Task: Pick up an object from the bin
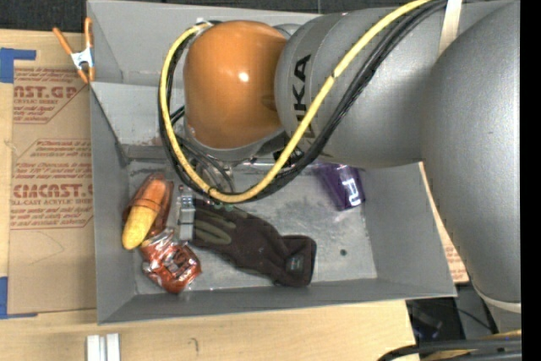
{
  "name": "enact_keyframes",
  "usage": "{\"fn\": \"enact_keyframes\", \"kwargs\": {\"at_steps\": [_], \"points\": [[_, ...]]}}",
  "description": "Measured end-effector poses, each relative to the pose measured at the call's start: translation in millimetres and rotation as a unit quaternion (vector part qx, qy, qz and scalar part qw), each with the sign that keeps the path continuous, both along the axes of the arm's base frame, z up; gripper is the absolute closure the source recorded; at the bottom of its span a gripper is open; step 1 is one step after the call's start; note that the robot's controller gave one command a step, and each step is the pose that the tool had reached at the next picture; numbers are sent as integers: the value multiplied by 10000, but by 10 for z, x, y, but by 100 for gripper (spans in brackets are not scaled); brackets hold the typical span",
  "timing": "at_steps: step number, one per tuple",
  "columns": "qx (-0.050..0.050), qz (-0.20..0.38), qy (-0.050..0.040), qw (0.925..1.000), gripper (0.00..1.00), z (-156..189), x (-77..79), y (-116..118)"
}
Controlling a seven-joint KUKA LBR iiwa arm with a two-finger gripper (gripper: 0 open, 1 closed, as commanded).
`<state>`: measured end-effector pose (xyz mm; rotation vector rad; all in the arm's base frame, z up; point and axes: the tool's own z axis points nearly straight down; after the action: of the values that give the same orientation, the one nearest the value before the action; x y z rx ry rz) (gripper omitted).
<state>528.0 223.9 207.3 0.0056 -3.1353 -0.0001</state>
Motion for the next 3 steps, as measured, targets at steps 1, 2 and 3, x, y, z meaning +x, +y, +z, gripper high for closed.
{"fn": "enact_keyframes", "kwargs": {"at_steps": [1,2,3], "points": [[8,-9,-36,10000,0,49,17,-13],[23,-80,-76,9999,0,-370,53,-49],[-1,-142,-66,9999,0,-1057,-138,-52]]}}
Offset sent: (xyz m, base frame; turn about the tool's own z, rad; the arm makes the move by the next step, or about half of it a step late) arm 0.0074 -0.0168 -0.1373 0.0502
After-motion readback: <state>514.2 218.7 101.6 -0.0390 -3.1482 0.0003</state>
